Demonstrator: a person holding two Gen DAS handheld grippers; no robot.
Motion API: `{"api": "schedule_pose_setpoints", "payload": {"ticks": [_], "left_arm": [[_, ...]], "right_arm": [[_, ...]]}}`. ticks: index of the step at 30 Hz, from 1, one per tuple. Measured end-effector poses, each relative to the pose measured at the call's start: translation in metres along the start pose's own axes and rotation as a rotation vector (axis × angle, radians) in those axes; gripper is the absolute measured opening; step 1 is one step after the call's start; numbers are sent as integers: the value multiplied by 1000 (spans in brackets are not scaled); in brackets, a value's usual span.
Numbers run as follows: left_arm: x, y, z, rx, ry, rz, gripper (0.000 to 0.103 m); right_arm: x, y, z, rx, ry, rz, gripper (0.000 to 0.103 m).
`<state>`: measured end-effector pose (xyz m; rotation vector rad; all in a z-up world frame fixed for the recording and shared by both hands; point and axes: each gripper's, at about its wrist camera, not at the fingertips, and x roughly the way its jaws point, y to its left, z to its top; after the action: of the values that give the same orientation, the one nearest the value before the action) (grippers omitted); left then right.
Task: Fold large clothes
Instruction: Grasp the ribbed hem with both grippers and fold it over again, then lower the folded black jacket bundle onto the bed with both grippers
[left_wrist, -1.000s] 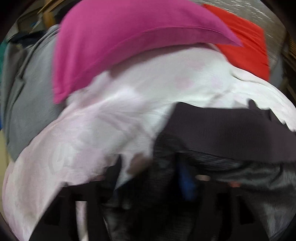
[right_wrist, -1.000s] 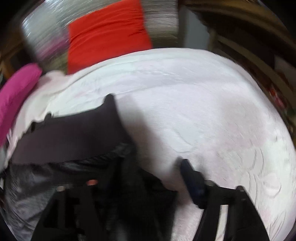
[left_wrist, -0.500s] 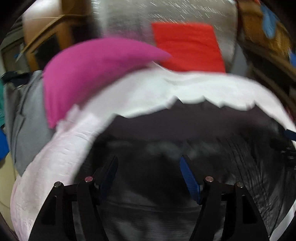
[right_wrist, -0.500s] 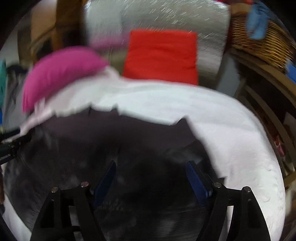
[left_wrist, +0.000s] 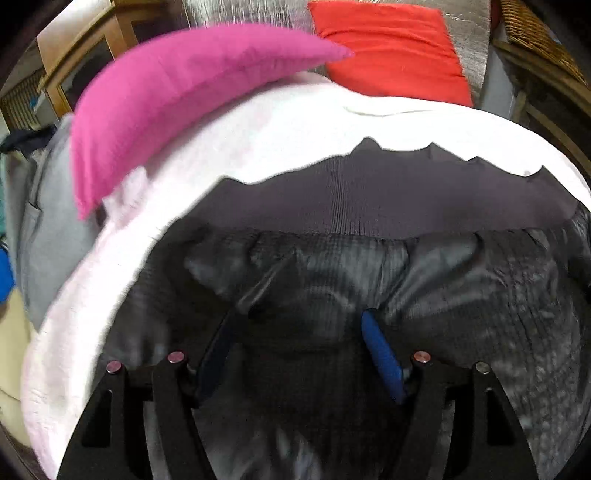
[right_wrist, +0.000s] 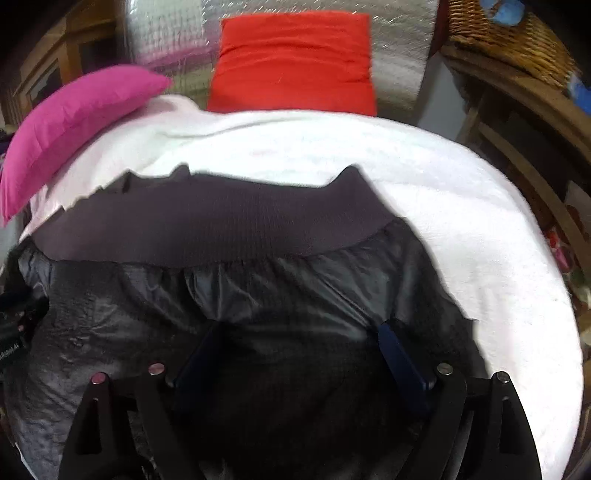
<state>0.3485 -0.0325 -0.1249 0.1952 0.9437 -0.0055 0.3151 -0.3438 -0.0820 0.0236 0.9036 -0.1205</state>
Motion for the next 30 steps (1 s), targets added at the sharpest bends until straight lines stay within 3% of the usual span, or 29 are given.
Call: {"api": "schedule_pose_setpoints", "payload": {"ticks": [4,7,10,14,20,30], "left_arm": [[-43,3,-5,-24,-83,-35,73],[-61,-5,-9,-34,-103,-68,73],[-68,-18,-20,-21,-103,-78,73],[-42,-35,-31,5,-10,-62,73],[-16,-44,-40,-4,44,-44,77],[-10,-44,-39,4,39,-38,78]], "right_arm": [[-58,17,-10,-30,-118,55,89],[-74,34,-20,-66,-128,82,89],[-64,34,-34,-62,-89,72,89],[-33,33,-58,-71,40,43,89],[-17,33,-56,-86,76,6,94],[-13,25,-54,-83,94,-1,99]]}}
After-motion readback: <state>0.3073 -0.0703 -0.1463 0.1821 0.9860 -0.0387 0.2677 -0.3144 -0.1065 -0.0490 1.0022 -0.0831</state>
